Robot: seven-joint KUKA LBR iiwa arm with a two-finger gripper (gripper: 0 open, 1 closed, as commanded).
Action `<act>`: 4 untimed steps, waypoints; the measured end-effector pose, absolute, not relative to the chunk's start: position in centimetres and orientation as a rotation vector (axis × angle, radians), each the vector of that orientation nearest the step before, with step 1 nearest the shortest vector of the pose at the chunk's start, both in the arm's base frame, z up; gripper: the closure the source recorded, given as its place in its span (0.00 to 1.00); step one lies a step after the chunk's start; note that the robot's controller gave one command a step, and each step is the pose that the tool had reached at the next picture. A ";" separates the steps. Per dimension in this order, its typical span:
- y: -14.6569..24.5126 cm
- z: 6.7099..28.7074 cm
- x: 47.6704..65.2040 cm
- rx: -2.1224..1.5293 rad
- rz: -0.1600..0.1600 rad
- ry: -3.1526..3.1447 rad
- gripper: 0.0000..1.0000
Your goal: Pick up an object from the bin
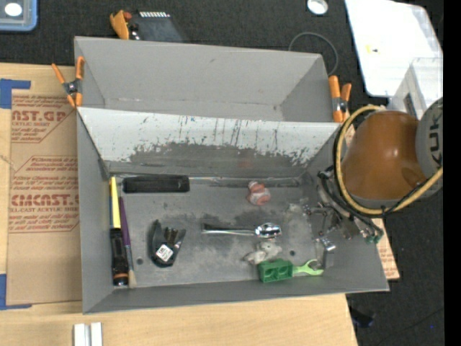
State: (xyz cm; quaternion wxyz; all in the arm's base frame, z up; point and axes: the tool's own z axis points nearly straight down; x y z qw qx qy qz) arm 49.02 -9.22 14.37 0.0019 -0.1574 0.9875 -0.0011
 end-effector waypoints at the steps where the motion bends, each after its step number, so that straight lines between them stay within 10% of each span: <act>1: -4.7 10.5 50.7 -0.248 0.001 3.130 0.00; 2: -6.1 7.8 48.7 -0.780 -0.007 3.031 0.00; 3: -4.5 7.1 52.7 -0.675 0.000 3.055 1.00; 4: -4.5 7.1 52.7 -0.675 0.000 3.055 1.00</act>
Offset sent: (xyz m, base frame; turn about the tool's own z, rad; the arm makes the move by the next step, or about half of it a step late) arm -0.0108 0.0235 -0.0737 -0.2057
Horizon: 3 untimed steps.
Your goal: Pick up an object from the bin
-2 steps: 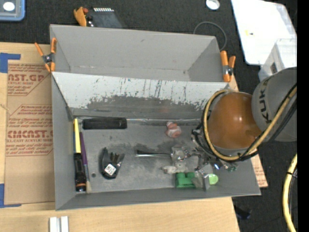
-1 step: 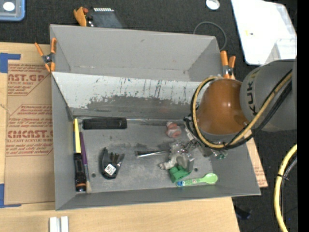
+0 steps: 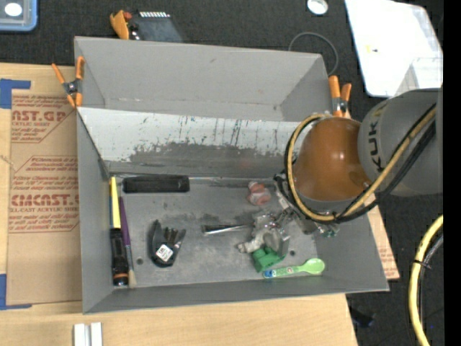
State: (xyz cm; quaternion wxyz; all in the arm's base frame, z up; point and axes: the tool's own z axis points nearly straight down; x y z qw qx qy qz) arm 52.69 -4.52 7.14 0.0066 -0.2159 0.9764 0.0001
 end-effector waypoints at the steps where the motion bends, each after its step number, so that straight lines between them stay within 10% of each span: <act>1: -4.5 9.0 52.5 -0.678 0.003 3.060 1.00; 3: -4.5 12.8 52.6 -0.676 0.001 3.057 1.00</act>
Offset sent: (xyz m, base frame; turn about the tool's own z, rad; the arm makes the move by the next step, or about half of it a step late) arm -0.0020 0.0003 0.0103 -0.0004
